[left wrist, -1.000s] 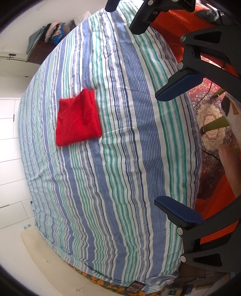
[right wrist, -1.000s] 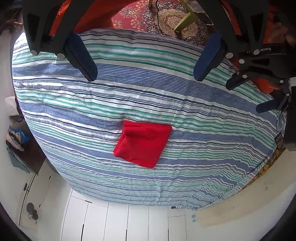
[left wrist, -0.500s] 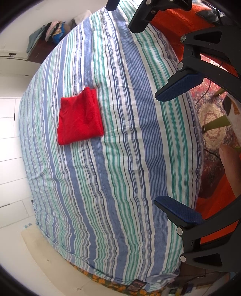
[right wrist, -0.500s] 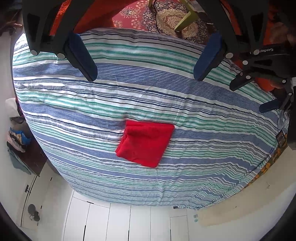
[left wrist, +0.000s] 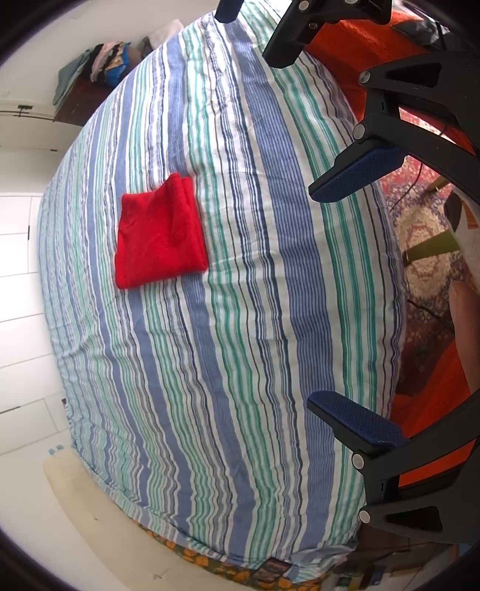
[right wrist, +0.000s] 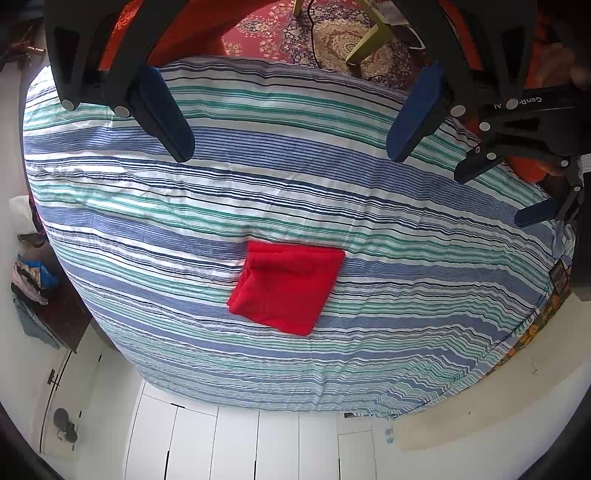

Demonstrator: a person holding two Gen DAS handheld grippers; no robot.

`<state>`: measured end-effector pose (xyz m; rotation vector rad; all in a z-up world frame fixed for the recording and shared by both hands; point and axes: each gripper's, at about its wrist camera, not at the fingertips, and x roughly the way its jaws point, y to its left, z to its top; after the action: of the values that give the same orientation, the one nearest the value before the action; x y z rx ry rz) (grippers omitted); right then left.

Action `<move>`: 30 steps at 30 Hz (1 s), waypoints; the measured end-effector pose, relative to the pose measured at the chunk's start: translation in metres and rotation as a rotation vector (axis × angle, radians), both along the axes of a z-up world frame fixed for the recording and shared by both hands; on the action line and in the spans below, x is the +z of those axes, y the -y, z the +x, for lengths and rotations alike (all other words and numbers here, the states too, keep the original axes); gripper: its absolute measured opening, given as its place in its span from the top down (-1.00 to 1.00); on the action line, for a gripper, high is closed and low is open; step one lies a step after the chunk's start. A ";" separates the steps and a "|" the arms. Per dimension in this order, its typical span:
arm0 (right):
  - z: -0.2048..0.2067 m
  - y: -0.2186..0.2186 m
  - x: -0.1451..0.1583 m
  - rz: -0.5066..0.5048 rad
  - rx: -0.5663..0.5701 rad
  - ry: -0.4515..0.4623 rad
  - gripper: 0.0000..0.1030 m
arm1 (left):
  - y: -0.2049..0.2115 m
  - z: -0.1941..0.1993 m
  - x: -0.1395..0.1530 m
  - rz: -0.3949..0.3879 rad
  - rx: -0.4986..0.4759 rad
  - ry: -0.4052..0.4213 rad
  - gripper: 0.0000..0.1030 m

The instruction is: Fold small clothes

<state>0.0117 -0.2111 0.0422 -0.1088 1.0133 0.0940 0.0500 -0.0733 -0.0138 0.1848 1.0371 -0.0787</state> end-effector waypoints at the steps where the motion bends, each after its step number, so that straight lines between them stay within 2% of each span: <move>1: 0.000 0.000 0.000 0.001 0.000 -0.001 -0.99 | 0.000 0.000 0.000 0.000 0.001 0.001 -0.98; 14: 0.000 -0.002 0.000 0.013 0.010 -0.012 -0.99 | 0.000 0.001 0.002 0.000 -0.001 0.004 -0.98; 30: -0.003 -0.008 0.009 -0.038 0.007 0.015 -0.99 | -0.004 0.003 0.006 -0.013 0.020 0.007 -0.98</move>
<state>0.0082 -0.2032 0.0510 -0.1479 0.9997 0.0799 0.0526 -0.0697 -0.0083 0.1623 1.0315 -0.0667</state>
